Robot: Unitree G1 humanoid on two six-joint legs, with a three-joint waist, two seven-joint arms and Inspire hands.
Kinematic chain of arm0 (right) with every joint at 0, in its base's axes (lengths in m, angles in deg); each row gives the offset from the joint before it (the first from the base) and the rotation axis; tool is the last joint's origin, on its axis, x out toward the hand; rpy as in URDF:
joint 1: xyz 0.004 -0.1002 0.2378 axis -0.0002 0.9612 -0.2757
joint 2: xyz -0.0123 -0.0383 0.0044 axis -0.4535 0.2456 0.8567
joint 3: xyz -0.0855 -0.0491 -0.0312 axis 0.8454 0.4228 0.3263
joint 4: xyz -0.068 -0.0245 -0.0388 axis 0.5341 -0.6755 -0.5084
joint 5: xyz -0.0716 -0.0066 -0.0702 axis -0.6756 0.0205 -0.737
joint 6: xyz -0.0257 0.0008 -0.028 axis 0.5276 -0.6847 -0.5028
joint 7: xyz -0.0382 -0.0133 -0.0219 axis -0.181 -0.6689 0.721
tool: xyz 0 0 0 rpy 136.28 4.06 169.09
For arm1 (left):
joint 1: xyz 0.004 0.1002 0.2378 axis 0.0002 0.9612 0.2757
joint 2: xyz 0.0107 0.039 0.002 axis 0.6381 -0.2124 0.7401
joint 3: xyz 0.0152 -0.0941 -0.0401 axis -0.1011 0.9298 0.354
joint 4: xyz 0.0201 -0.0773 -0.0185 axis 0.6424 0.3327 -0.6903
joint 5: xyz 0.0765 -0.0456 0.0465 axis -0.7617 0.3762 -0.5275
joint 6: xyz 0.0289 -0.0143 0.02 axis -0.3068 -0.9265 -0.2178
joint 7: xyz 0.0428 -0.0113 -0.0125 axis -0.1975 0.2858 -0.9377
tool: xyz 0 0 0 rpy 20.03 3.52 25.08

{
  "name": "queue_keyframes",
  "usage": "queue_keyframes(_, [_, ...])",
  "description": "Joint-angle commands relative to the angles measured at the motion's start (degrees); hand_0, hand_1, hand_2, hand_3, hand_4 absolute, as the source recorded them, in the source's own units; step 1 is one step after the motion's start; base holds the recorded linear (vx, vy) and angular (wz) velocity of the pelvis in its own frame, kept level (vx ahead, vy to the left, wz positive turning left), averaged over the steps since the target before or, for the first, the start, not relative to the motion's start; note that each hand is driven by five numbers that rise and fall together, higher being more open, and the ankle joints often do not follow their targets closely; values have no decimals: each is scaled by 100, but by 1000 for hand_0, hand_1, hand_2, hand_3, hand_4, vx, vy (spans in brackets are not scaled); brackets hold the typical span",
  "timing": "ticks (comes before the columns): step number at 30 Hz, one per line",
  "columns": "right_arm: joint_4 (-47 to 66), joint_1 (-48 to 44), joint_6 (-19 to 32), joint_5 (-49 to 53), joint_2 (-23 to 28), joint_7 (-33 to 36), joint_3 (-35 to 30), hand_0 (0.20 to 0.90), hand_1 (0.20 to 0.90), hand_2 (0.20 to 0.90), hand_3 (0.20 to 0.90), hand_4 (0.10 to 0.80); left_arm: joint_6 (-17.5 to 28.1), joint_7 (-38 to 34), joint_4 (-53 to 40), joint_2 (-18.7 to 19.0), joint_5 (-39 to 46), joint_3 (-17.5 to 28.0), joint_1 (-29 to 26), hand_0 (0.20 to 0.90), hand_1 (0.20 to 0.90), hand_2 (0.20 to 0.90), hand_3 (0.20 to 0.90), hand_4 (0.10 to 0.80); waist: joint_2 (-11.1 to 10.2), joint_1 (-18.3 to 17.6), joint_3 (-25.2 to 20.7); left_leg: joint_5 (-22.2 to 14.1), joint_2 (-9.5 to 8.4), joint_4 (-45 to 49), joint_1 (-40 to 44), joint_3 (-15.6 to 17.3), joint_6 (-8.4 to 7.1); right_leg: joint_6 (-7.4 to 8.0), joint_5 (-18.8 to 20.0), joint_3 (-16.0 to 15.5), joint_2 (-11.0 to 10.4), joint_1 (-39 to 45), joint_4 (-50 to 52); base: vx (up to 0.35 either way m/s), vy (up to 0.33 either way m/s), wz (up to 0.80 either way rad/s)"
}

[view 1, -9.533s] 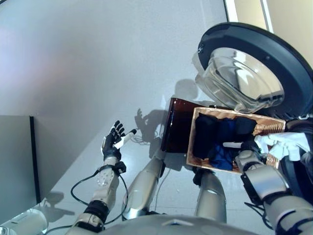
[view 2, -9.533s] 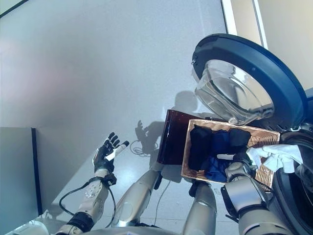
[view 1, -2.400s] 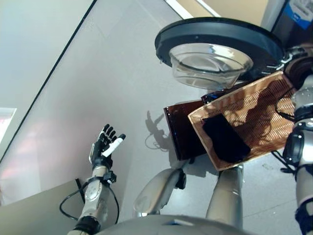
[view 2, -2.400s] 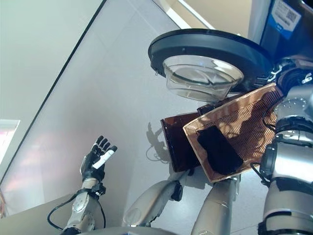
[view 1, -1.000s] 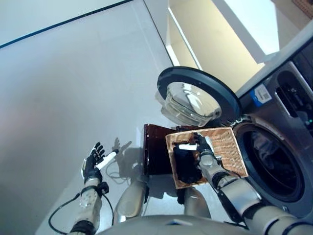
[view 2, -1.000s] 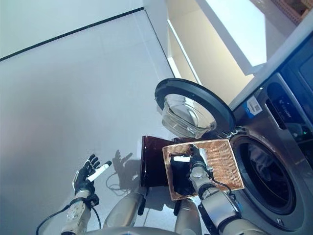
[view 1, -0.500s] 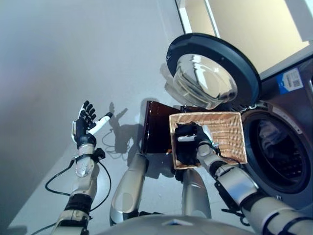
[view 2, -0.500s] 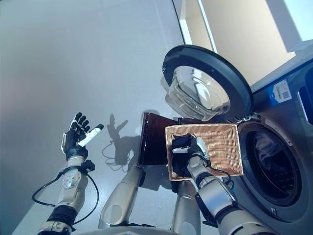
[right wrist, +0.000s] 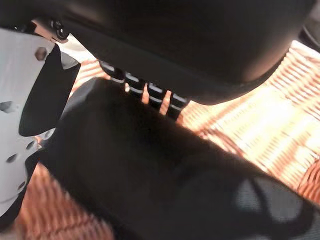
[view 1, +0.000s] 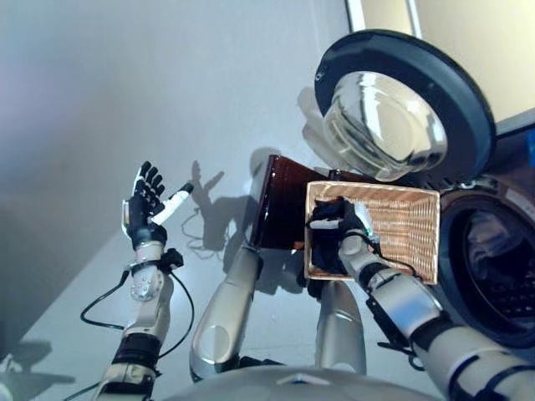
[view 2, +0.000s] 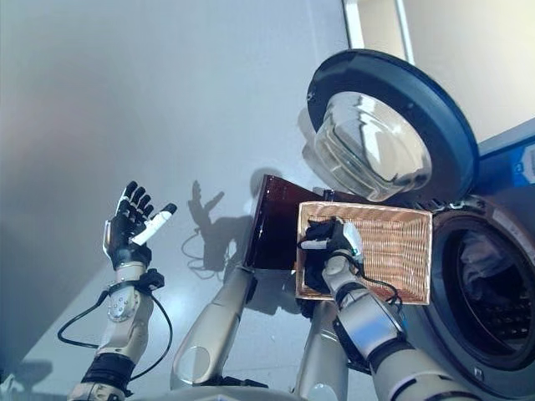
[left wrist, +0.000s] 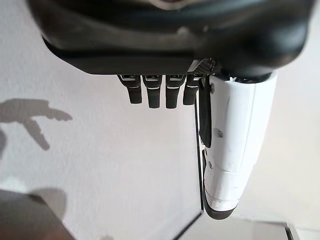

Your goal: Pick up the clothes and place them into the washing machine

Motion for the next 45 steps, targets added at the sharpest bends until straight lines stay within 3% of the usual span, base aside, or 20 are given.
queue_keyframes(1, [-143,-267,-72,-15,411,32,-22,200,200,200,200,300,674,-52,-859,91,-179,9,-38,900,900,900,900,800,457,153,-127,-464,-371,372,-309,196,131,-4,-120,156,62,478,-332,27,18,7])
queue_keyframes(9, [-231,87,-151,-59,673,87,-362,200,200,200,200,300,652,3,-704,40,-171,-128,122,900,900,900,900,800,564,183,-253,-405,-395,149,-113,183,164,33,-80,210,-7,643,-459,25,12,6])
queue_keyframes(11, [-264,276,-176,-76,858,115,-553,200,200,200,200,300,634,85,-628,69,-158,-167,211,900,900,900,900,800,585,166,-364,-351,-386,-38,48,182,166,49,-22,217,-19,781,-596,-11,30,1])
queue_keyframes(12, [-260,322,-174,-65,911,119,-618,200,200,200,200,300,621,112,-627,88,-166,-172,241,900,900,900,900,800,625,181,-396,-134,-358,-167,72,189,171,30,177,182,-2,790,-715,-68,28,8])
queue_keyframes(21, [-182,1075,-79,165,1542,73,-1492,200,200,200,200,300,487,418,196,132,-13,-176,460,900,900,900,900,800,624,2,-853,61,-322,-917,978,216,129,139,432,197,-39,1738,-1606,38,15,0])
queue_keyframes(25, [-1,1276,167,668,1758,6,-1997,200,200,200,200,300,455,431,608,103,61,-160,511,900,900,900,900,800,655,-141,-993,127,-290,-1225,1390,286,119,212,573,245,-41,2121,-1998,45,31,-9])
queue_keyframes(28, [270,1535,617,1920,1804,-102,-2854,200,200,200,200,300,389,392,792,133,-148,-201,676,900,900,900,900,800,740,-328,-1209,181,-246,-1551,1730,427,133,296,757,341,-56,2380,-2457,47,70,-25])
queue_keyframes(36, [1544,1924,1895,4771,809,-751,-3928,200,200,200,200,300,502,384,1412,12,79,-231,807,900,900,900,900,800,1060,-776,-1316,120,-243,-1792,1946,794,186,366,892,736,-80,2335,-2722,1,75,-41])
queue_keyframes(41, [2358,2101,2594,5715,157,-1015,-4314,200,200,200,200,300,595,510,1506,-105,261,-444,907,900,900,900,900,800,1352,-912,-1351,156,-258,-1829,1895,870,221,389,968,879,-110,2200,-2764,-5,53,-16])
queue_keyframes(45, [2941,2200,3036,5897,-212,-960,-4481,200,200,200,200,300,687,623,1715,-192,508,-684,919,900,900,900,900,800,1597,-986,-1356,163,-284,-1870,1874,922,239,401,983,977,-136,2128,-2779,6,56,-21])
